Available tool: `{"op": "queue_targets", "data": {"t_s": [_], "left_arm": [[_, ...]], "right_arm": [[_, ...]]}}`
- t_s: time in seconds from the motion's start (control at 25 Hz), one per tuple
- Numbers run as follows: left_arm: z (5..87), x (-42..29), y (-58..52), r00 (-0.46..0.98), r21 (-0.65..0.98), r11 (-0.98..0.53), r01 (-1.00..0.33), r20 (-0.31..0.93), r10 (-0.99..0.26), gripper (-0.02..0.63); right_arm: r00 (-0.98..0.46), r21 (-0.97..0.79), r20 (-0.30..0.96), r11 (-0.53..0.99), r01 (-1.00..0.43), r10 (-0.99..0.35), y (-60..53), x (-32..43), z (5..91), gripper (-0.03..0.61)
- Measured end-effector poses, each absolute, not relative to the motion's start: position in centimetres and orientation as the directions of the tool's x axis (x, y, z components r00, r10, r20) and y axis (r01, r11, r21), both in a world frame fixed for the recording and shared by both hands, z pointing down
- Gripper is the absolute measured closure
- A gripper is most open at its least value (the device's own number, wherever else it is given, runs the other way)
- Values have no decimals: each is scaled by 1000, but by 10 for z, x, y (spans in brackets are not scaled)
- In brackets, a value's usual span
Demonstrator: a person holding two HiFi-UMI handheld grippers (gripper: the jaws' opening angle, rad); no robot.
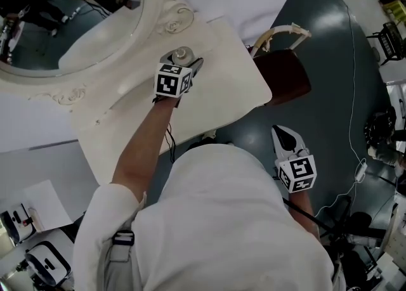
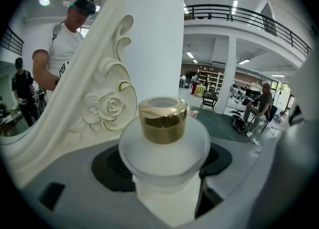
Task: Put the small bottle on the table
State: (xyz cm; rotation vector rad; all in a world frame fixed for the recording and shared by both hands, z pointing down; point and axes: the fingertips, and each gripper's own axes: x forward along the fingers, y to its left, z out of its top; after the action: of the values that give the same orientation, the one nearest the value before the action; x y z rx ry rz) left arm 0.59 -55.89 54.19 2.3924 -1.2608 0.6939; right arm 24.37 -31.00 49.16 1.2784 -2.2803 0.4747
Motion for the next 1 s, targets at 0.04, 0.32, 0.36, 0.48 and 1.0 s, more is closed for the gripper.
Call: {"op": "queue_targets", "data": {"t_s": [0.04, 0.32, 0.36, 0.48, 1.0], "left_arm": [[547, 5, -568, 482, 74, -544, -836, 571, -664, 276], [575, 10, -621, 475, 70, -542, -837, 585, -657, 276], [579, 10, -628, 472, 69, -541, -838, 588, -657, 276], [588, 8, -648, 459, 62, -532, -845, 596, -659, 276], [608, 12, -681, 418, -21, -543, -839, 612, -671, 275]], "right_arm": [[-438, -65, 566, 492, -868, -698, -313, 244, 493, 577], [-364, -55, 610, 420, -906, -704, -328, 254, 496, 577], [-354, -55, 616, 411, -910, -704, -330, 255, 496, 577], [-334, -53, 627, 390, -919, -703, -336, 258, 499, 577], [-289, -56, 669, 341, -938, -685, -337, 262, 506, 577]]}}
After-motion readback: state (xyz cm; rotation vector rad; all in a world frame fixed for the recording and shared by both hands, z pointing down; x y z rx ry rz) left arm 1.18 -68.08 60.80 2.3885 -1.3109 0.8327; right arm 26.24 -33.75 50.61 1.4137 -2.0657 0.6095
